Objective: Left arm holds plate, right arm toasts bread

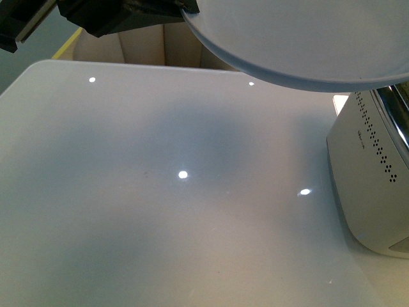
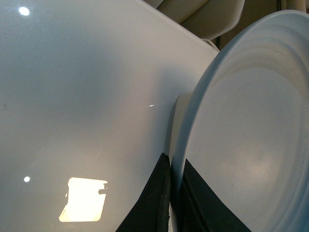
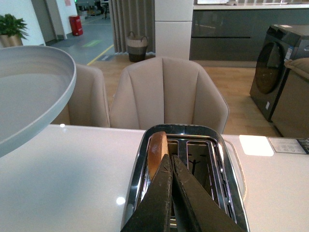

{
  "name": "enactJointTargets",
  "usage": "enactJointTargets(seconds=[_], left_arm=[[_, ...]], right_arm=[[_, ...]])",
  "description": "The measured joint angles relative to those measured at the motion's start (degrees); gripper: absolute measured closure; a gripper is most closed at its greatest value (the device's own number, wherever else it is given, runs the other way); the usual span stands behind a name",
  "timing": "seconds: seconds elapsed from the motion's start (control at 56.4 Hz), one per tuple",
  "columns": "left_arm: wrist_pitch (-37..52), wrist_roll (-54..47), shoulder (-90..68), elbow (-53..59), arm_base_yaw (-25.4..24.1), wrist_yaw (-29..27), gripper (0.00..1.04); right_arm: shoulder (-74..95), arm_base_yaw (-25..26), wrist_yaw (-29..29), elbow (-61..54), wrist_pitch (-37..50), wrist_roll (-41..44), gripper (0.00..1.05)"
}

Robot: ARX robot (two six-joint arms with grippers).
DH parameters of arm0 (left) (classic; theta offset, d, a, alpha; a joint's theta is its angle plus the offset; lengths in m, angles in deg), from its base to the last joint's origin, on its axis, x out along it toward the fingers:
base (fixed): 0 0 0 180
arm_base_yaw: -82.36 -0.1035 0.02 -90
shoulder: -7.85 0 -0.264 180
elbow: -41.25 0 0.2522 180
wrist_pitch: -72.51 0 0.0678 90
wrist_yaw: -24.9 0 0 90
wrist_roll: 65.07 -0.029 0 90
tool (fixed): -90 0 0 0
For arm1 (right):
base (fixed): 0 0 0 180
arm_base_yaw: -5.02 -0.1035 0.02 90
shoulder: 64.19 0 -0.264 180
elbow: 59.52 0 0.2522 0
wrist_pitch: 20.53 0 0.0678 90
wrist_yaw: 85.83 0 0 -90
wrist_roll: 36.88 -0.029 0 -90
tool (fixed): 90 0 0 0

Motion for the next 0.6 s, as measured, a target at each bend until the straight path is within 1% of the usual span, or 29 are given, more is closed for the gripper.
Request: enactJointTargets(seconds=[0.23,0.248,0.301,0.319,0.602], left_arm=[[0.00,0.00,0.00,0.00,0.00,-0.02,1.02],[0.00,0.00,0.00,0.00,0.00,-0.02,1.02],[0.00,0.00,0.00,0.00,0.00,0.00,1.02],[0.00,0.00,0.00,0.00,0.00,0.00,1.02],[0.00,0.00,0.04,0.00,0.00,0.02,1.02]], right_arm=[[-3.08,0.00,0.00,0.00,-3.13,-0.02,1.03],[-3.93,0.00,0.00,0.02,-4.00,-0.02,1.03],[-9.29,0.00,-0.02,0.02,-11.32,-0.02,1.03],[-10.67,0.00,0.13,0.02,-12.48,-0.02,1.03],[-13.00,0.00,0.13,0.02,-13.42,-0.02,1.03]])
